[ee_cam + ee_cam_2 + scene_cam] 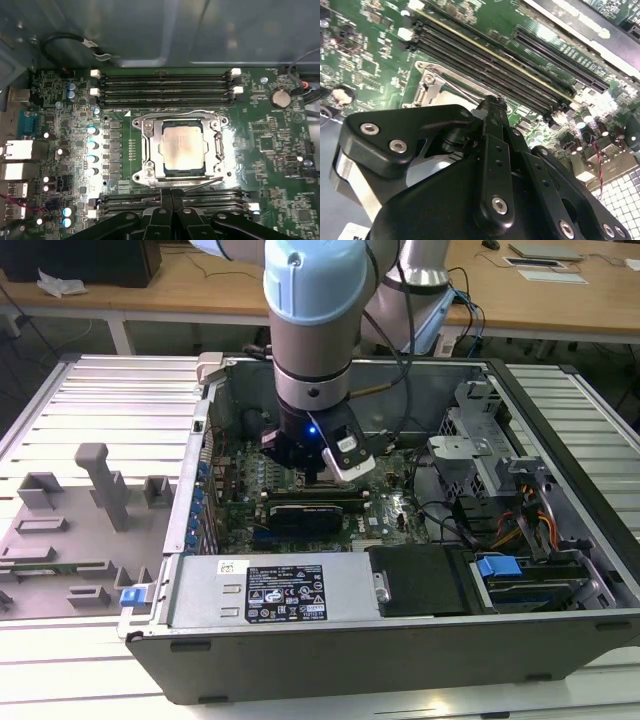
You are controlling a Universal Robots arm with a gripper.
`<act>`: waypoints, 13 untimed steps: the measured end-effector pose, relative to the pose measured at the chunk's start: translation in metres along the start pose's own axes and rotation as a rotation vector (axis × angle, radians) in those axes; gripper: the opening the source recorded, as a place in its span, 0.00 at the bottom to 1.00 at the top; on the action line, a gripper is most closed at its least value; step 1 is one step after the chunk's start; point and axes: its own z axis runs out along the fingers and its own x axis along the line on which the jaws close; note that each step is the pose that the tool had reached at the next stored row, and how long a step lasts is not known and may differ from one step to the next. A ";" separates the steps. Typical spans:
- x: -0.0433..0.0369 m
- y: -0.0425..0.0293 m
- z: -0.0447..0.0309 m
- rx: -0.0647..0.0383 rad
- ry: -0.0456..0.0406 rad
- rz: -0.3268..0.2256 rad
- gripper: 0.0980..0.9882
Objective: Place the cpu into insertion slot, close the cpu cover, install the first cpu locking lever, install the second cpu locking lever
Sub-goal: 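Install the second cpu locking lever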
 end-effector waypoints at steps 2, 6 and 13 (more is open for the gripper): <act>0.0061 -0.0012 0.0045 0.000 -0.0001 0.001 0.01; 0.0129 -0.0023 0.0087 -0.003 -0.0002 0.002 0.01; 0.0178 -0.0051 0.0188 -0.037 0.0007 0.004 0.01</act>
